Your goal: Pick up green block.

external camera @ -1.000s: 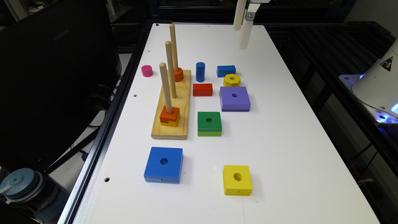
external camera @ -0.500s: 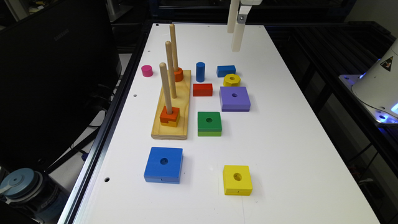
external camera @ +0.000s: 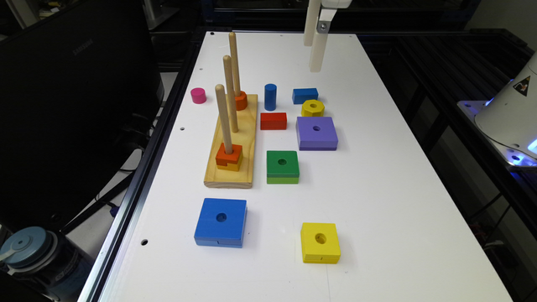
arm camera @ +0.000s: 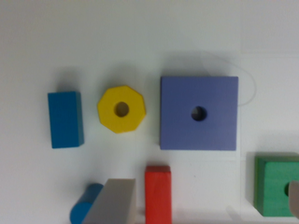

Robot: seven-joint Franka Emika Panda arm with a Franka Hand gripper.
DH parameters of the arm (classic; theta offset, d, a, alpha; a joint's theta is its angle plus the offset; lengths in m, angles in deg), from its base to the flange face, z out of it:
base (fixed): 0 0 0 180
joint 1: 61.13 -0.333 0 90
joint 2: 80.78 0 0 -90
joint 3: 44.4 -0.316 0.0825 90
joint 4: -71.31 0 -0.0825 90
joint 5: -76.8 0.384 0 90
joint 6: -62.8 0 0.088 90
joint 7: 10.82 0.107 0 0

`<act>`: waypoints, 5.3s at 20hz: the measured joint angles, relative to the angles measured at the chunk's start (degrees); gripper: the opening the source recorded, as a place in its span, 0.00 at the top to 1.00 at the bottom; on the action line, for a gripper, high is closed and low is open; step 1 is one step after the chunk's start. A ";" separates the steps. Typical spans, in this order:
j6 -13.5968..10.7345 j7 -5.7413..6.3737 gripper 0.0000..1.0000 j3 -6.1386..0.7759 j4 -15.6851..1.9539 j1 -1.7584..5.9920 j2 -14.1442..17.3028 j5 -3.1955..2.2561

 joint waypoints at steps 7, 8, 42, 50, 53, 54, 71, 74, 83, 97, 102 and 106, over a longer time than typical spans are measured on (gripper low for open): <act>0.00 2.19 0.00 -1.98 -2.72 0.02 2.84 -0.24; 0.00 2.40 0.00 -2.21 -2.77 0.02 2.87 -0.24; 0.00 12.51 0.00 -11.95 -5.84 0.04 5.55 -0.86; 0.83 13.00 0.00 -11.98 -5.80 0.03 7.18 -1.62; 2.73 14.25 0.00 -11.98 -5.82 0.03 9.62 -3.38; 3.20 14.54 0.00 -11.98 -5.83 0.03 10.16 -3.79; 6.41 16.88 0.00 -11.85 -5.76 0.04 14.75 -7.15; 7.40 17.24 0.00 -11.71 -5.70 0.04 16.15 -7.96; 9.41 19.45 0.00 -11.61 -5.84 0.07 18.58 -10.77; 9.46 19.45 0.00 -11.15 -7.04 0.14 19.37 -11.33; 12.00 20.60 0.00 -10.51 -7.21 0.12 22.87 -13.81; 12.62 21.62 0.00 -10.24 -8.15 0.00 24.56 -15.34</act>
